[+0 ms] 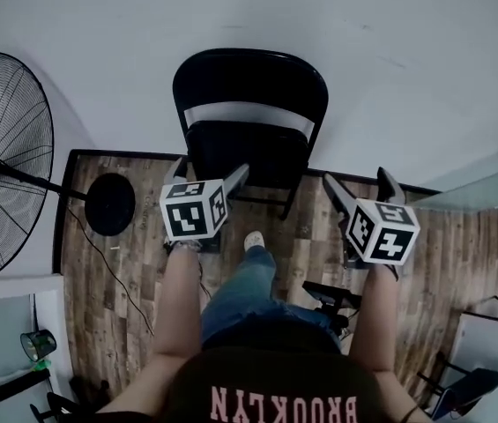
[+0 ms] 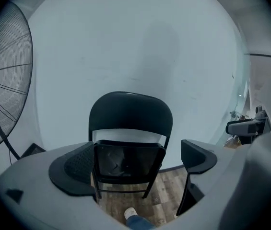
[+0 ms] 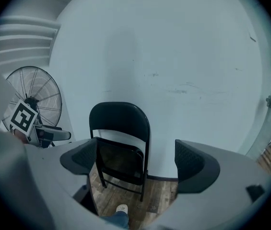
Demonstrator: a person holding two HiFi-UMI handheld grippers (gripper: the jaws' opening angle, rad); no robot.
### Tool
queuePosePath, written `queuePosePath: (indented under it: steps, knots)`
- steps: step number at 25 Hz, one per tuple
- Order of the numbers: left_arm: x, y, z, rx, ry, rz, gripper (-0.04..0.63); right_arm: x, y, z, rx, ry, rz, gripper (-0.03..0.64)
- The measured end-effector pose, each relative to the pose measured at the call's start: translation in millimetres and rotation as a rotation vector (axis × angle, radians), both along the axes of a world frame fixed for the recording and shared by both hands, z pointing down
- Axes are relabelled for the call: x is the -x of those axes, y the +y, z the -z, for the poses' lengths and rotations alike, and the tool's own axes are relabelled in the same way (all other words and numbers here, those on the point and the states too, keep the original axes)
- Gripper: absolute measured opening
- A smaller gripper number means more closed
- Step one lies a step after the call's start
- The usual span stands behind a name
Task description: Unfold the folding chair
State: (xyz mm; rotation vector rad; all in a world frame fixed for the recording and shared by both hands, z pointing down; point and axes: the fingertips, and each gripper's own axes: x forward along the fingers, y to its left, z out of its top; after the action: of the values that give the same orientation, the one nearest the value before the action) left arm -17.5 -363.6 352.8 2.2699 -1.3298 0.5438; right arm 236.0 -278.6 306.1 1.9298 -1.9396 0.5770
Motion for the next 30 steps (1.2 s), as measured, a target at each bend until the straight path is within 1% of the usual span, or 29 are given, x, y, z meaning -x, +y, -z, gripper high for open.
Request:
queuePosePath:
  steps: [6,11,14,17,20,22,23,25,27,30]
  knots:
    - [-32.7,-57.1,-39.2,0.104,0.012,0.002,0.568,-22.9,-65.8,-13.7,0.001,-0.034,0.003,0.508]
    - [-54.2,-95.2,-76.0,0.187,0.026,0.015,0.568,-36.5,-105.3,-33.1,0.022,-0.05,-0.002,0.508]
    - [-70.8,-106.9,-97.3,0.238,0.055,0.01,0.565,-43.0,-118.3,-41.4,0.026,-0.052,-0.012,0.508]
    - [-88.6,-114.9,-116.9,0.298,0.115,0.02,0.549,-48.0,-127.0,-46.1,0.034,-0.043,-0.005,0.508]
    - [-103.9,-123.6,-135.6,0.356,0.209,0.074,0.53,-56.5,-132.0,-53.6,0.049,-0.043,-0.001,0.508]
    - [-111.6,-129.7,-148.5,0.397,0.274,0.129,0.507,-64.0,-135.8,-59.9,0.064,-0.042,0.005,0.508]
    - [-113.9,-133.1,-154.7,0.416,0.305,0.162,0.486,-67.7,-138.2,-63.1,0.073,-0.041,0.008,0.508]
    - [-116.7,-139.9,-166.6,0.454,0.357,0.232,0.422,-74.3,-143.7,-69.9,0.091,-0.044,0.015,0.508]
    - [-118.5,-145.2,-176.9,0.487,0.394,0.293,0.37,-78.8,-149.7,-76.6,0.111,-0.051,0.028,0.508]
    - [-120.1,-152.5,-189.6,0.522,0.421,0.362,0.337,-81.8,-160.5,-83.9,0.135,-0.061,0.059,0.508]
